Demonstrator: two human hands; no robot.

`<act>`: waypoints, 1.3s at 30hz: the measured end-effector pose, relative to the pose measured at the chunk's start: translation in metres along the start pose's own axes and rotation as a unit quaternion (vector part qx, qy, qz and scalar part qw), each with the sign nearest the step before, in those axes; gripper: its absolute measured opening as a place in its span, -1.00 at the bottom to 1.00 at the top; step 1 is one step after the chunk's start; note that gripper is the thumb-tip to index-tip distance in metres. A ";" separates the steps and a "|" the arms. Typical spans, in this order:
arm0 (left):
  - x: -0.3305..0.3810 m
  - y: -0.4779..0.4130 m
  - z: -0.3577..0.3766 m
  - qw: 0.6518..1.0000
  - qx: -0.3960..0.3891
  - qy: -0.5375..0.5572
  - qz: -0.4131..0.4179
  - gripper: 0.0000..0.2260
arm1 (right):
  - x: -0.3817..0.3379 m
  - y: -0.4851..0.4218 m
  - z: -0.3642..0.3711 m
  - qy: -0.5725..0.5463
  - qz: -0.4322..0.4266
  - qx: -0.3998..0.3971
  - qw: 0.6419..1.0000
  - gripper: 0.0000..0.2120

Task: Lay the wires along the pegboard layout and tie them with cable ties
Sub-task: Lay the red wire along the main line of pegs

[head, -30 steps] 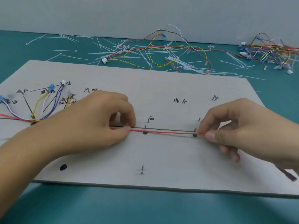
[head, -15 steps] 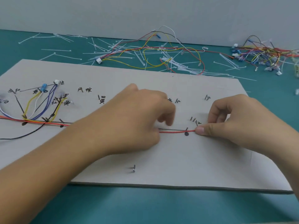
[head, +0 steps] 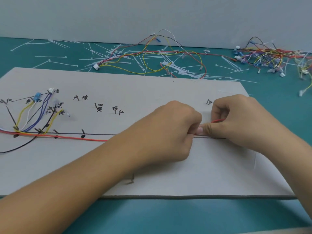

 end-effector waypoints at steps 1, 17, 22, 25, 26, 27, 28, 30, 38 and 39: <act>0.002 -0.001 0.000 1.000 -0.006 -0.002 0.011 -0.92 | 0.000 -0.002 0.000 -0.003 -0.004 0.005 1.000 -0.38; -0.046 0.022 -0.027 0.998 0.035 0.041 -0.038 -0.84 | 0.007 -0.058 0.009 -0.263 -0.039 -0.082 0.961 -0.94; -0.048 0.026 -0.026 0.996 0.042 0.052 -0.051 -0.84 | -0.002 -0.081 0.007 -0.294 -0.041 -0.031 0.955 -0.91; -0.049 0.027 -0.027 0.996 0.046 0.056 -0.057 -0.84 | -0.005 -0.087 0.011 -0.295 -0.041 -0.017 0.955 -0.91; -0.049 0.027 -0.027 0.996 0.047 0.055 -0.059 -0.84 | -0.004 -0.088 0.013 -0.297 -0.037 -0.009 0.954 -0.89; -0.050 0.027 -0.027 0.995 0.049 0.055 -0.060 -0.85 | -0.003 -0.089 0.014 -0.304 -0.032 -0.001 0.952 -0.87; -0.050 0.028 -0.027 0.995 0.051 0.056 -0.063 -0.85 | -0.001 -0.089 0.015 -0.312 -0.029 0.006 0.950 -0.85; -0.051 0.028 -0.027 0.994 0.052 0.062 -0.067 -0.85 | 0.002 -0.091 0.015 -0.322 -0.026 0.017 0.946 -0.84; -0.053 0.029 -0.027 0.993 0.049 0.076 -0.070 -0.85 | 0.002 -0.092 0.014 -0.348 -0.033 0.041 0.936 -0.89; -0.053 0.029 -0.027 0.993 0.050 0.077 -0.071 -0.86 | 0.002 -0.092 0.014 -0.352 -0.032 0.045 0.935 -0.89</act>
Point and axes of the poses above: each hand's wrist, its own y-axis away from the middle knuckle, its own z-axis out of the palm, x = y × z, the point moved 8 cm from there along -y, towards the middle knuckle, and after that the axes turned 4 degrees about y, right-handed, at the moved point
